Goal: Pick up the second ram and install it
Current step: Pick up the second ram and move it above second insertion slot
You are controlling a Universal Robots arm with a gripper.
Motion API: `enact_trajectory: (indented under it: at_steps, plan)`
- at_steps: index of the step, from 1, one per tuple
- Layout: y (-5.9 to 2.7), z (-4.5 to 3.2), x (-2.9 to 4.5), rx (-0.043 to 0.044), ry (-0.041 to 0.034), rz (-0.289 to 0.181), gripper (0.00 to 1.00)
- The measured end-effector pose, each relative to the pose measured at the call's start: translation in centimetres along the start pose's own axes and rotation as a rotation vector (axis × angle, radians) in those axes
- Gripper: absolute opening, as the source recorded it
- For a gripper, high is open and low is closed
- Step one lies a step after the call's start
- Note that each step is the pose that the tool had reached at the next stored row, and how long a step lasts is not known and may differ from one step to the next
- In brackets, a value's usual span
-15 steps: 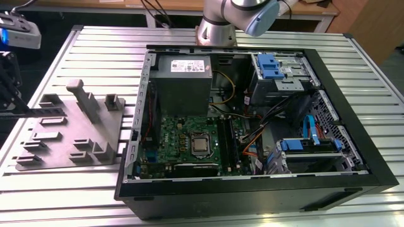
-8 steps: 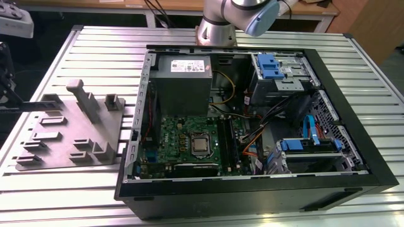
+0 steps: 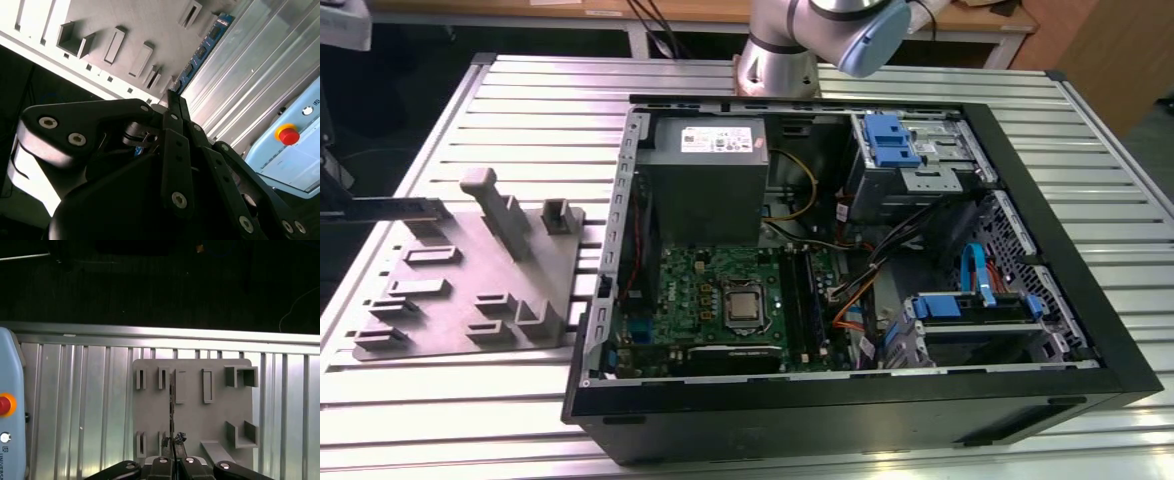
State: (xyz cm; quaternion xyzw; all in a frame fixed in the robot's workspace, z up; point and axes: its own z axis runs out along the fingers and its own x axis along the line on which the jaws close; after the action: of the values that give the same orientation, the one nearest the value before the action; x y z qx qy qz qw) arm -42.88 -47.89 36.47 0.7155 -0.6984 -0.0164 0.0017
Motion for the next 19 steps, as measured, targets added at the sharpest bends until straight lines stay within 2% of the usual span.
enact_trajectory:
  at_steps: [8, 19]
  plan:
    - [0.04, -1.67, -0.06, 0.0022, 0.0000, 0.001, 0.12]
    - [0.06, -2.31, -0.08, 0.0033, -0.0008, 0.030, 0.12]
